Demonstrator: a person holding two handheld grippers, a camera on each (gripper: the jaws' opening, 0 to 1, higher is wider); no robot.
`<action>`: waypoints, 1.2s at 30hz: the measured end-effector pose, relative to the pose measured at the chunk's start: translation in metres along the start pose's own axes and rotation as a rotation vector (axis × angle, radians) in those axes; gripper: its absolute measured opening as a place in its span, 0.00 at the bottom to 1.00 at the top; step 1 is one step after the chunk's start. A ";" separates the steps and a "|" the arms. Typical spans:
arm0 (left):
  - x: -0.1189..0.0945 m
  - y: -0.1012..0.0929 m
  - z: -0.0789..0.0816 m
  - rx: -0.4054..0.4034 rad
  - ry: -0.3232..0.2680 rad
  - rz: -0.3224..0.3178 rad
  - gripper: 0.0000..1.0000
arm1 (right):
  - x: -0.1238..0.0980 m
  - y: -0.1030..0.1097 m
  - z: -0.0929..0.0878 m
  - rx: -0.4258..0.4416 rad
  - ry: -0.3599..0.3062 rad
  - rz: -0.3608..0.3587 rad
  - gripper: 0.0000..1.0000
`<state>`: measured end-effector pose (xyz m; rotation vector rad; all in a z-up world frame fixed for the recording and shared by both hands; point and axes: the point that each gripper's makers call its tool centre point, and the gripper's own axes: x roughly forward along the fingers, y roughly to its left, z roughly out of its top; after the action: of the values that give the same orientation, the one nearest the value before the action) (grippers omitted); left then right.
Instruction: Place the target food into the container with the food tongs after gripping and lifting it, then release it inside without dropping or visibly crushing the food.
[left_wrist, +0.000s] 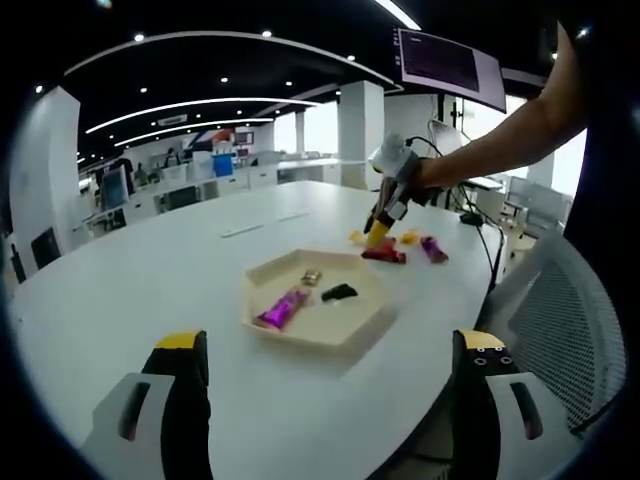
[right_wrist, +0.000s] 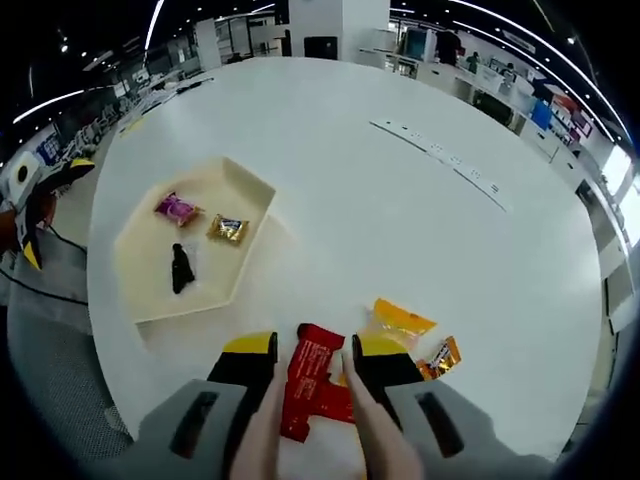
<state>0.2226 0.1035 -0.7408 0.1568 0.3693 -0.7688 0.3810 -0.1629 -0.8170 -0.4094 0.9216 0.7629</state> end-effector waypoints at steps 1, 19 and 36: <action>0.000 0.000 0.000 -0.001 0.000 -0.001 0.99 | 0.001 -0.001 -0.002 -0.005 0.001 -0.008 0.29; 0.001 0.000 -0.002 -0.004 0.010 -0.006 0.98 | 0.007 0.009 -0.007 0.033 0.003 0.028 0.29; 0.001 0.002 -0.002 -0.007 0.006 0.000 0.98 | 0.012 0.011 -0.011 -0.068 0.035 0.004 0.22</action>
<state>0.2238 0.1046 -0.7425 0.1521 0.3776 -0.7670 0.3712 -0.1576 -0.8334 -0.4820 0.9316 0.7947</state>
